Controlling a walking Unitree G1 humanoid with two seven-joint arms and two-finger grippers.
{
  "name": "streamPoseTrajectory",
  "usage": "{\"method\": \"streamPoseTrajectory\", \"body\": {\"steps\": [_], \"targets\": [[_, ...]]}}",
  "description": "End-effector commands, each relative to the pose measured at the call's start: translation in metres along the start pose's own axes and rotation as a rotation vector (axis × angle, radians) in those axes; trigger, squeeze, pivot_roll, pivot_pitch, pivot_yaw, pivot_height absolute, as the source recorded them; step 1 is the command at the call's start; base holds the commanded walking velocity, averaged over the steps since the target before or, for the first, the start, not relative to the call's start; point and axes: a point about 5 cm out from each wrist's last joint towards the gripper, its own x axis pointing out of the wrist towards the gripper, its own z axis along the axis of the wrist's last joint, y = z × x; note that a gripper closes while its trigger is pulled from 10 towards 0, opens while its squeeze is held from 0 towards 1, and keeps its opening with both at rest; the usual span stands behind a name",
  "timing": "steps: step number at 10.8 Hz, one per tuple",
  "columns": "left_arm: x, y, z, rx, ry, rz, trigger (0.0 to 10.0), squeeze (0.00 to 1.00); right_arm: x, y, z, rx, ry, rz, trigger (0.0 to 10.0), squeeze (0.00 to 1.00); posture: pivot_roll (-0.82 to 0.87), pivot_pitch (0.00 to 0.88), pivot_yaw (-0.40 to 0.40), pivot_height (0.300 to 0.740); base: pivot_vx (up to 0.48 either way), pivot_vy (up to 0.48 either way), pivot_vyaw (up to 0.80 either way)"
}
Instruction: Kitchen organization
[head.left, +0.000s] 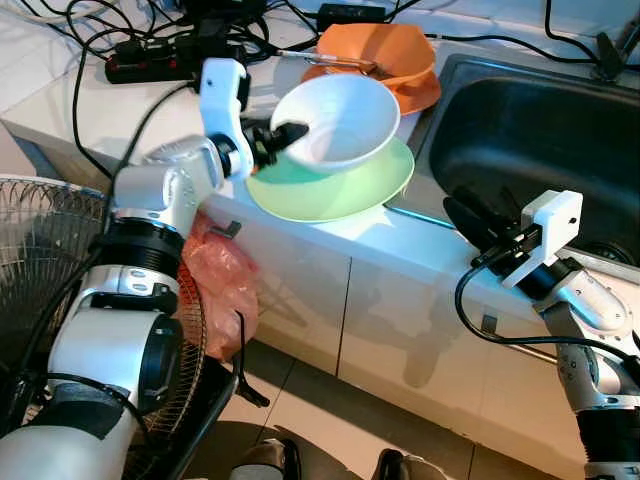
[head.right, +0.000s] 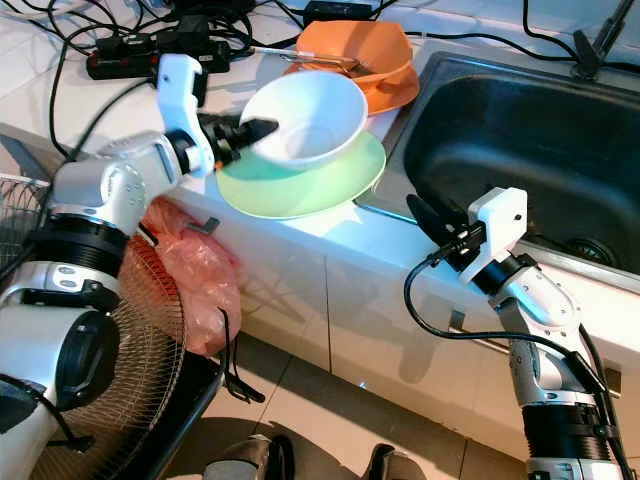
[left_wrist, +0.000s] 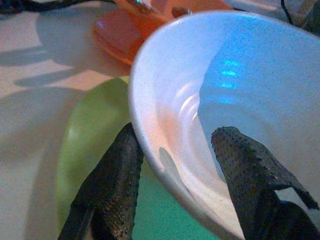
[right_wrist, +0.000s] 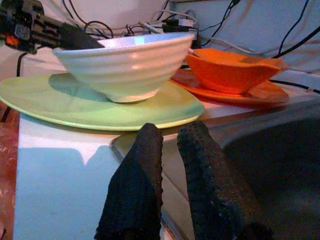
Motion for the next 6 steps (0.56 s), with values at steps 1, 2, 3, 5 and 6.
{"method": "streamPoseTrajectory", "body": {"steps": [1, 2, 3, 5, 6], "targets": [[0.001, 0.0008, -0.0046, 0.004, 0.036, 0.018, 10.0, 0.0, -0.0013, 0.0065, -0.009, 0.021, 0.035, 0.013, 10.0, 0.0, 0.07, 0.157, 0.091, 0.74, 0.0, 0.0, 0.0], [0.0006, 0.0018, -0.0044, -0.001, 0.025, 0.032, 10.0, 0.0, -0.0014, 0.0068, -0.0089, 0.02, 0.035, 0.013, 10.0, 0.0, 0.07, 0.154, 0.09, 0.74, 0.0, 0.0, 0.0], [0.0004, 0.0025, -0.0044, -0.005, 0.02, 0.041, 10.0, 0.0, -0.0016, 0.0074, -0.0093, 0.021, 0.037, 0.016, 10.0, 0.0, 0.07, 0.154, 0.089, 0.74, 0.0, 0.0, 0.0], [0.0001, 0.0046, -0.0021, -0.019, -0.001, 0.058, 0.0, 0.0, -0.0006, 0.0073, -0.0091, 0.019, 0.038, 0.018, 10.0, 0.0, 0.07, 0.153, 0.087, 0.74, 0.0, 0.0, 0.0], [0.0004, 0.0042, -0.0019, -0.017, -0.007, 0.059, 0.0, 0.0, -0.0001, 0.0066, -0.0087, 0.016, 0.037, 0.019, 10.0, 0.0, 0.07, 0.151, 0.084, 0.74, 0.0, 0.0, 0.0]]}}
